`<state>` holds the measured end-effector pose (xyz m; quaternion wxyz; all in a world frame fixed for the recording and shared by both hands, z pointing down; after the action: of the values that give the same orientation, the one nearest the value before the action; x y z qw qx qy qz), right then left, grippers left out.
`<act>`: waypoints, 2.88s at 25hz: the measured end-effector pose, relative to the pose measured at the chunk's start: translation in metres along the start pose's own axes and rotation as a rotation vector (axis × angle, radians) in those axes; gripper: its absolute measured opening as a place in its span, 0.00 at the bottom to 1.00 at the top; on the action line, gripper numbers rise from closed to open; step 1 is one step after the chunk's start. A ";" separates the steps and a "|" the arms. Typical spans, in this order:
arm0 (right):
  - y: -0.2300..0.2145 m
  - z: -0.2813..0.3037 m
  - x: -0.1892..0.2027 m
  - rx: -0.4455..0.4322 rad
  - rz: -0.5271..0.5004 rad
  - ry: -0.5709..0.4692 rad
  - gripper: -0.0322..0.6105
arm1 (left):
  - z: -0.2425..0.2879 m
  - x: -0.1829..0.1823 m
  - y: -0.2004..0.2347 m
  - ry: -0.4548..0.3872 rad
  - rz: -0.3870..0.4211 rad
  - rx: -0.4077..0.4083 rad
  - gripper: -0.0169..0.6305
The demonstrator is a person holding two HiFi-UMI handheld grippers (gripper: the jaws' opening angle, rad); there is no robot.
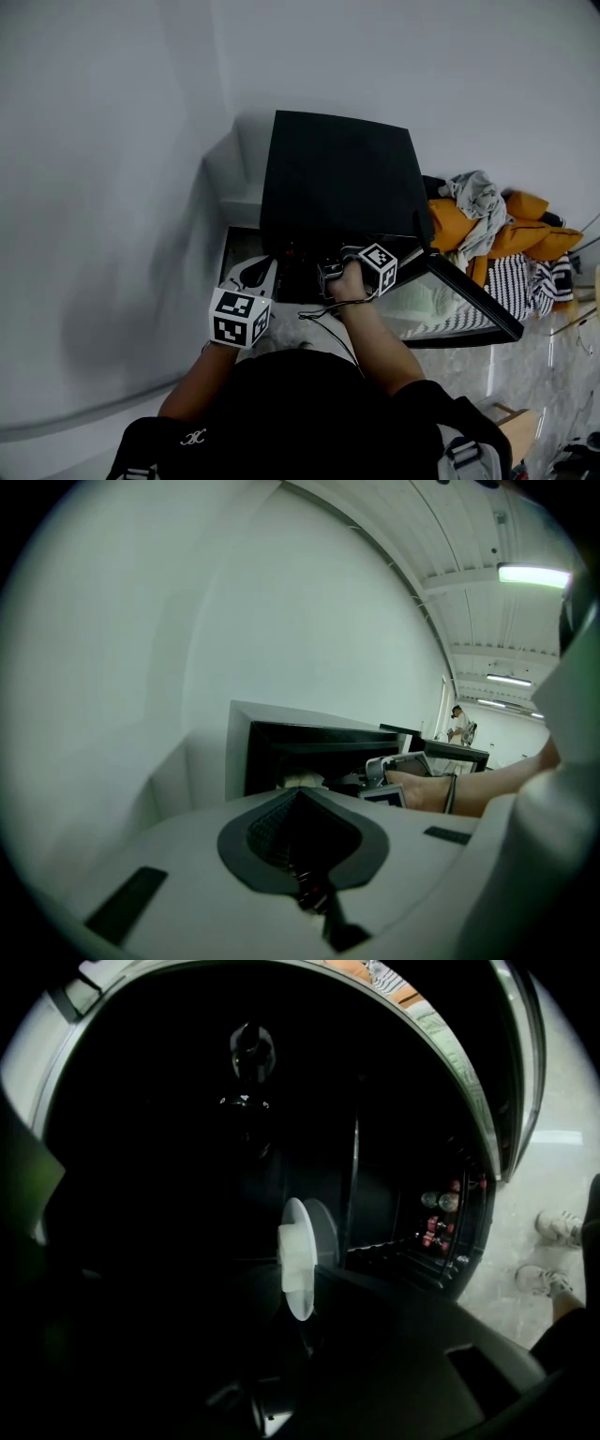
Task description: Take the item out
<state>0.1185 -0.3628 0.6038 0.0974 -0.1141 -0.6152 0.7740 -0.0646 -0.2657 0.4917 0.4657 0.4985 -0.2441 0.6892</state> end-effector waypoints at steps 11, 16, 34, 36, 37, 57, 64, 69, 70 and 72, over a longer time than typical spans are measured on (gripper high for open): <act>-0.006 0.006 0.001 0.071 -0.007 0.005 0.21 | -0.002 0.004 0.009 0.007 -0.010 -0.020 0.03; -0.011 0.003 0.002 0.117 0.042 0.014 0.21 | -0.004 0.004 0.011 0.007 -0.009 -0.022 0.03; -0.016 0.006 0.004 0.136 0.036 0.073 0.09 | -0.006 0.007 0.006 0.011 -0.010 -0.022 0.03; -0.016 0.007 0.004 0.138 0.033 0.081 0.09 | -0.006 0.006 0.005 0.011 -0.010 -0.022 0.03; -0.015 0.007 0.004 0.137 0.032 0.085 0.09 | -0.006 0.007 0.004 0.011 -0.010 -0.022 0.03; -0.020 -0.018 0.004 0.126 -0.015 0.118 0.09 | 0.005 0.009 -0.008 0.030 0.000 0.014 0.03; -0.022 -0.030 0.004 0.123 -0.025 0.121 0.09 | 0.010 0.010 -0.012 0.031 0.003 0.035 0.03; -0.021 -0.038 0.004 0.125 -0.021 0.127 0.09 | 0.012 0.009 -0.014 0.034 0.007 0.043 0.03; -0.022 -0.039 0.005 0.126 -0.024 0.125 0.09 | 0.012 0.009 -0.015 0.034 0.007 0.045 0.03; -0.022 -0.041 0.006 0.131 -0.024 0.115 0.09 | 0.013 0.009 -0.015 0.034 0.007 0.048 0.03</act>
<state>0.1251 -0.3177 0.6158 0.1490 -0.1446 -0.5581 0.8034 -0.0455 -0.2661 0.5030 0.4555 0.4967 -0.2213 0.7049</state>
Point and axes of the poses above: the fingertips, and each gripper's own axes: z forward along the fingers, y to its left, x out of its underside, the point moved 2 cm from there along -z, backward along the fingers, and after that the axes turned 6 degrees about -x, right-handed, at the moved point
